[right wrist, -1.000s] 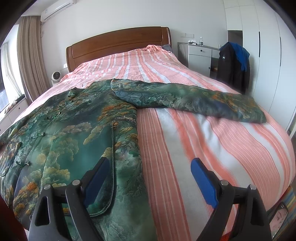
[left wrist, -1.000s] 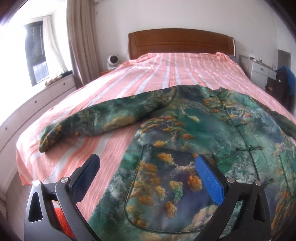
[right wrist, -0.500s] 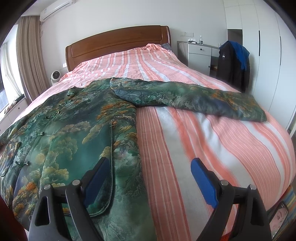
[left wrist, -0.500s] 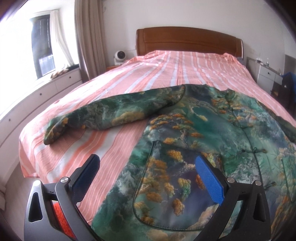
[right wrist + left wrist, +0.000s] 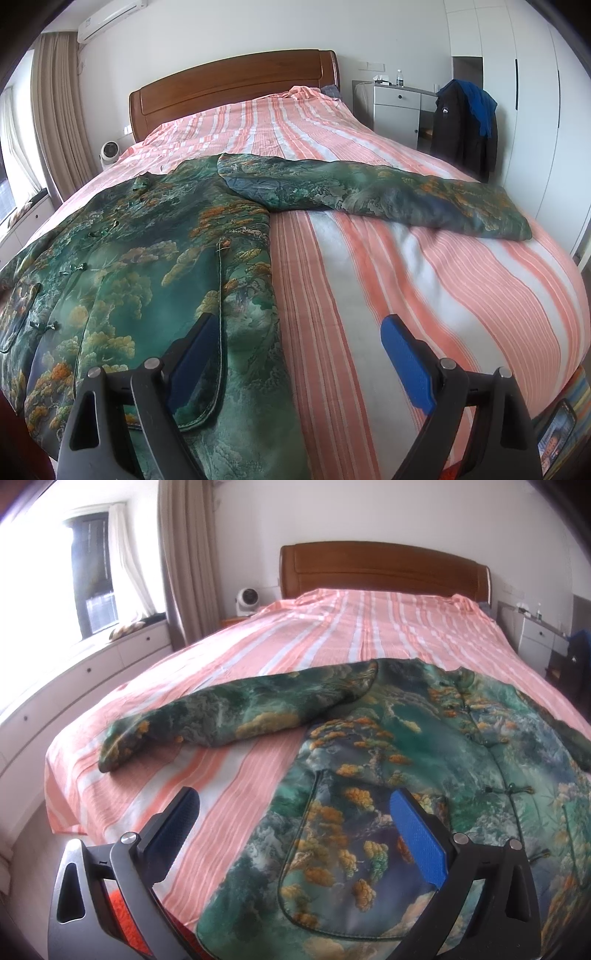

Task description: Fold large clothes

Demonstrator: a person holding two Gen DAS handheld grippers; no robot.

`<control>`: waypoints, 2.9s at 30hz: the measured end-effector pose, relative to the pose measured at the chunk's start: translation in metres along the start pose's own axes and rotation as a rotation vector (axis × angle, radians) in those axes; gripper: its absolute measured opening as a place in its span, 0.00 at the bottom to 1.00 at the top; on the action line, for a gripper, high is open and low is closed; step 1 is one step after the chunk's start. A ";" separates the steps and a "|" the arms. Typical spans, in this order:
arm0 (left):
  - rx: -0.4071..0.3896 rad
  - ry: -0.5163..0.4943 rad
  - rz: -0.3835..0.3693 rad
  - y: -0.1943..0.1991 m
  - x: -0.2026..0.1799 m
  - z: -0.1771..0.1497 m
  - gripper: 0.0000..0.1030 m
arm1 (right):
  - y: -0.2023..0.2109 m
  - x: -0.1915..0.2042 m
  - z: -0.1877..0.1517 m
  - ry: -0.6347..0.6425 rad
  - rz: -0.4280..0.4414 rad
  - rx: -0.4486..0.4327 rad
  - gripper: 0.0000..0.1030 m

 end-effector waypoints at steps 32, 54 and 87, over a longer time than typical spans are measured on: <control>0.022 0.029 0.059 -0.018 0.026 -0.007 1.00 | -0.068 -0.268 0.074 -0.916 0.053 -0.175 0.68; 0.087 0.102 0.038 -0.041 0.049 -0.029 1.00 | -0.201 0.238 0.219 0.098 0.498 0.131 0.81; 0.022 -0.001 0.025 -0.027 0.017 -0.030 1.00 | -0.004 0.124 0.034 0.220 0.292 0.099 0.95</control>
Point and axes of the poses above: each gripper's, at about its wrist camera, not at the fingertips, and y roughly against the way its jaws point, x to its left, z to its top, the point moved 3 cm from there along -y, roughly the way its jaws point, and after that the axes turned 12 degrees about z, right-handed, at the moved point
